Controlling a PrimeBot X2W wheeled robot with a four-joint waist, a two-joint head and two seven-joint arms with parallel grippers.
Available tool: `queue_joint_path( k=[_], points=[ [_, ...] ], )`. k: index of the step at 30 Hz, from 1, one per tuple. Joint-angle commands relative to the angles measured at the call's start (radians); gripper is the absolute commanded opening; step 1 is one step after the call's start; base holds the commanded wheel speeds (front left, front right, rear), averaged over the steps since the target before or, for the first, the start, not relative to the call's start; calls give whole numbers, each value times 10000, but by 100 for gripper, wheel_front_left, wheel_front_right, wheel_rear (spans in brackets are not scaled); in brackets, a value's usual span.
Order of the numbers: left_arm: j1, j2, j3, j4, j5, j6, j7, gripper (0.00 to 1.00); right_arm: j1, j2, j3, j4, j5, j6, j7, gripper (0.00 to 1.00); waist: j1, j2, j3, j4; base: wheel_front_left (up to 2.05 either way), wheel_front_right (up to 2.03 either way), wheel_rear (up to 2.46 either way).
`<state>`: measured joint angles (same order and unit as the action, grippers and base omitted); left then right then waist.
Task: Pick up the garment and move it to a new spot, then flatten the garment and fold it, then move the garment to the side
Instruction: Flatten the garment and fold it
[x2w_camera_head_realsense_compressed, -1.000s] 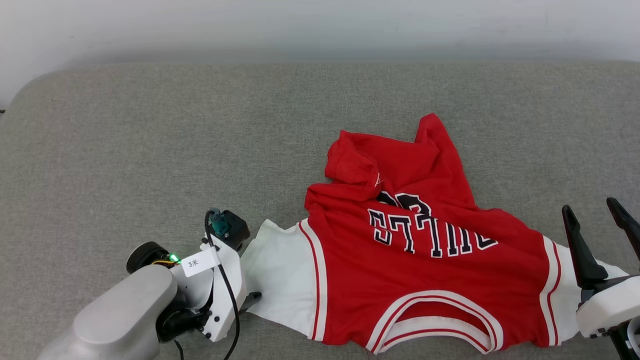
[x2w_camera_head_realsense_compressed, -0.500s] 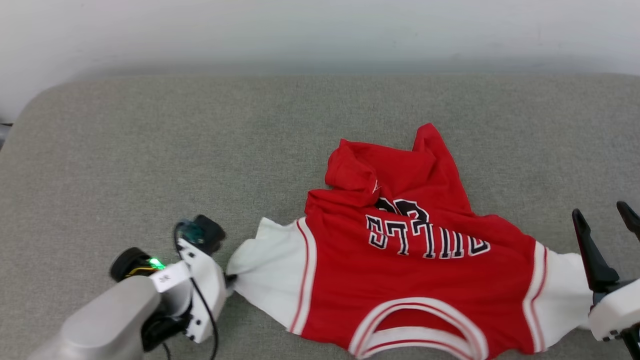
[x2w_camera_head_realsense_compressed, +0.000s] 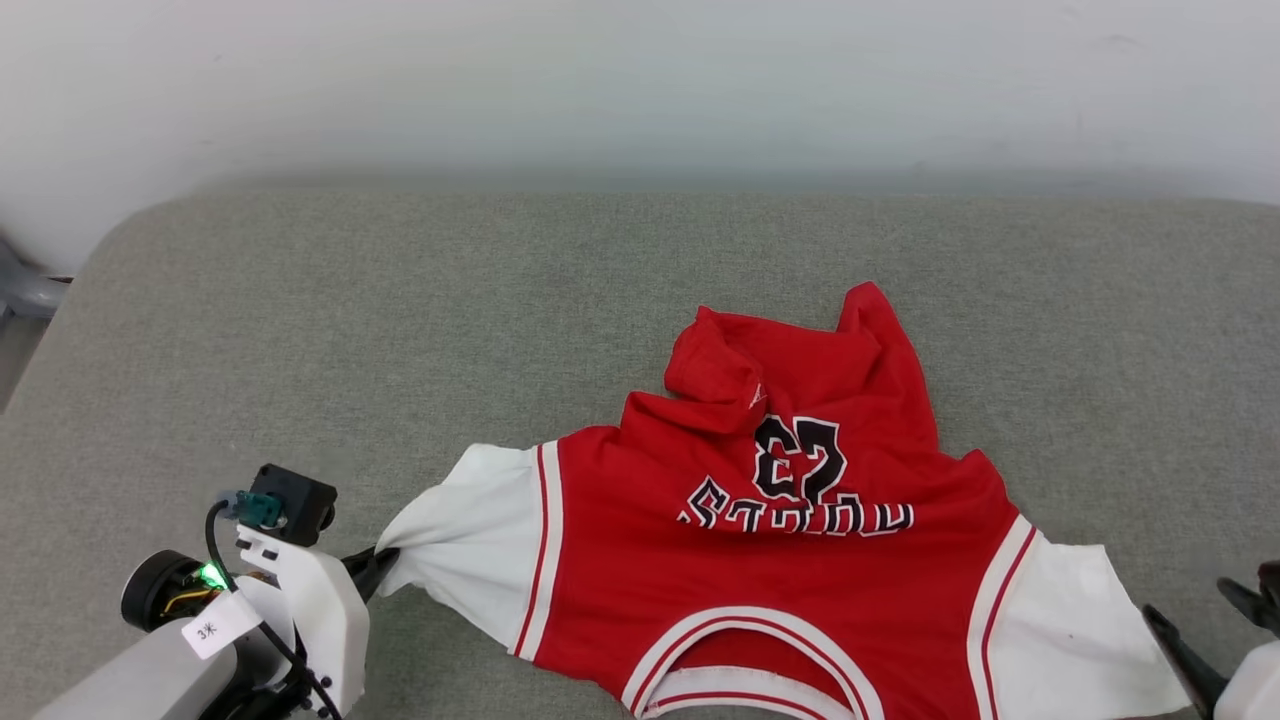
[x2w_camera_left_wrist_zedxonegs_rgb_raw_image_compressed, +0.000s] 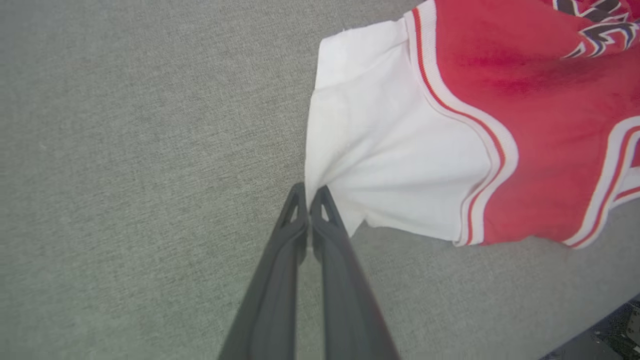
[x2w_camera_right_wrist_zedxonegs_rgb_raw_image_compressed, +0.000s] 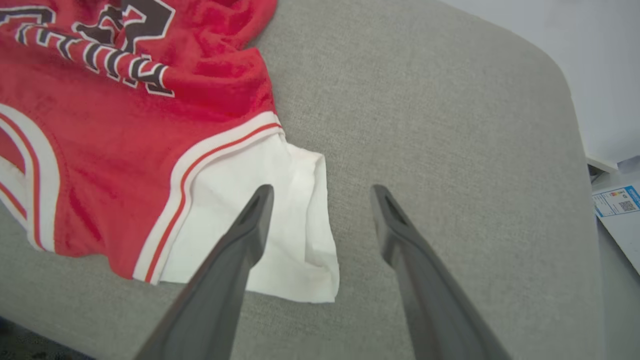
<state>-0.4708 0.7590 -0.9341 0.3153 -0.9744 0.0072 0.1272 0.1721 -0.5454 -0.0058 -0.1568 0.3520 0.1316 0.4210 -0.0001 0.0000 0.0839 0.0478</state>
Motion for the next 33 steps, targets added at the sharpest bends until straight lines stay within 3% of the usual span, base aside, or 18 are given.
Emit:
queue_joint_path(
  k=[1, 5, 9, 17, 25, 26, 27, 33],
  points=[
    [164, 116, 28, -226, 27, 153, -72, 0, 128, -293, -19, 12, 74, -17, 432, 100, 1, 0, 20, 34, 0, 0, 0],
    [306, 284, 58, -857, 130, 502, -106, 0, 251, -777, 38, 259, 289, -17, 1596, 100, 1, 0, 134, 129, 0, 0, 0],
    [192, 317, 46, -1311, 261, 717, -65, 0, -132, -1090, 307, 698, 441, -17, 2070, 100, 1, 0, 306, 238, 0, 0, 0],
    [-117, 236, -8, -1763, 481, 838, 8, 0, -892, -1187, 1534, 1945, 666, -17, 1985, 100, 1, 0, 711, 482, 0, 0, 0],
    [-120, 139, -2, -1784, 506, 855, -176, 0, -1198, -855, 2793, 3456, 966, -11, 1302, 100, 1, 0, 869, 560, 0, 0, 0],
    [-68, 123, -3, -1771, 494, 863, -209, 0, -1246, -825, 2853, 3568, 1091, -11, 1164, 20, 1, 0, 850, 552, 0, 0, 0],
    [-10, 93, -3, -1762, 475, 872, -266, 0, -1303, -818, 2877, 3615, 1208, -11, 1005, 0, 1, 0, 820, 541, 0, 0, 0],
    [299, -37, 129, -1788, 359, 955, -772, 0, -1503, -922, 2649, 3460, 1531, -15, 75, 0, 1, 0, 457, 452, 0, 0, 0]
  ],
)
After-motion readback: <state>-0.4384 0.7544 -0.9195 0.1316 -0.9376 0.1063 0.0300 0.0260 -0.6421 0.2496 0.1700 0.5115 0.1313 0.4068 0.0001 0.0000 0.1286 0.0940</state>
